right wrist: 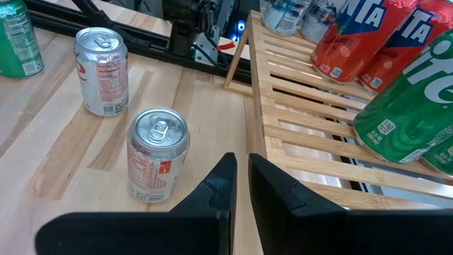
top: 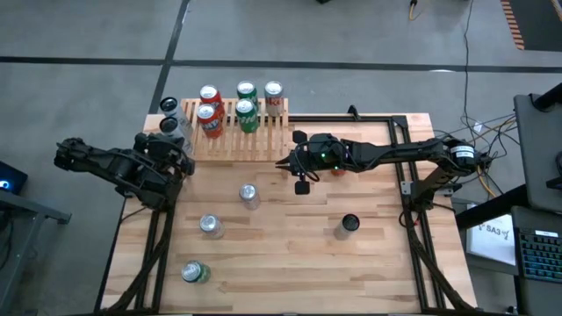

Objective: Place canned beverage on shelf
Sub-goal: Put the top white/blue soda can on the shelf aligned with the other white/blue soda can

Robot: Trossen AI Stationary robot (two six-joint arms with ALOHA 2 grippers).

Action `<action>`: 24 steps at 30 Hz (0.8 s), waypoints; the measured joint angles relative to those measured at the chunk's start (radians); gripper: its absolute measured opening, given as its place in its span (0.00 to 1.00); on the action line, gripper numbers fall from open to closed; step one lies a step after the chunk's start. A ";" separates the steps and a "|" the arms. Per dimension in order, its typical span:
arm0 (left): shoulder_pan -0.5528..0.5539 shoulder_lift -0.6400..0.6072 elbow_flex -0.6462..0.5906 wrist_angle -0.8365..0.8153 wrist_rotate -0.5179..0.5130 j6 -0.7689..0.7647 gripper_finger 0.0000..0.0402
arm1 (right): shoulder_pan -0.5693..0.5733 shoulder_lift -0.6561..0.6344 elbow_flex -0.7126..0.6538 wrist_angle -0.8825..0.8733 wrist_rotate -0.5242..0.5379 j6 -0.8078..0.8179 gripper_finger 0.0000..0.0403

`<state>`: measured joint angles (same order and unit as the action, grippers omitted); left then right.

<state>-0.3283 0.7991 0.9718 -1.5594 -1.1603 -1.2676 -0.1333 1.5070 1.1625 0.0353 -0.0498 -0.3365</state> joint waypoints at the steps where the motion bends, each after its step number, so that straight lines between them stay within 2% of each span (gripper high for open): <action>1: 0.000 0.006 0.000 0.005 0.000 0.000 0.00 | 0.000 0.000 0.000 0.000 0.000 0.000 0.07; 15: 0.003 0.078 -0.001 0.020 -0.034 -0.097 0.00 | 0.000 0.000 -0.003 0.000 0.000 -0.004 0.07; 24: 0.029 0.083 -0.058 0.018 -0.061 -0.153 0.00 | 0.000 0.000 -0.009 0.000 0.000 -0.004 0.07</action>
<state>-0.2993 0.8822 0.9143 -1.5410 -1.2217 -1.4203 -0.1333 1.5070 1.1534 0.0348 -0.0498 -0.3408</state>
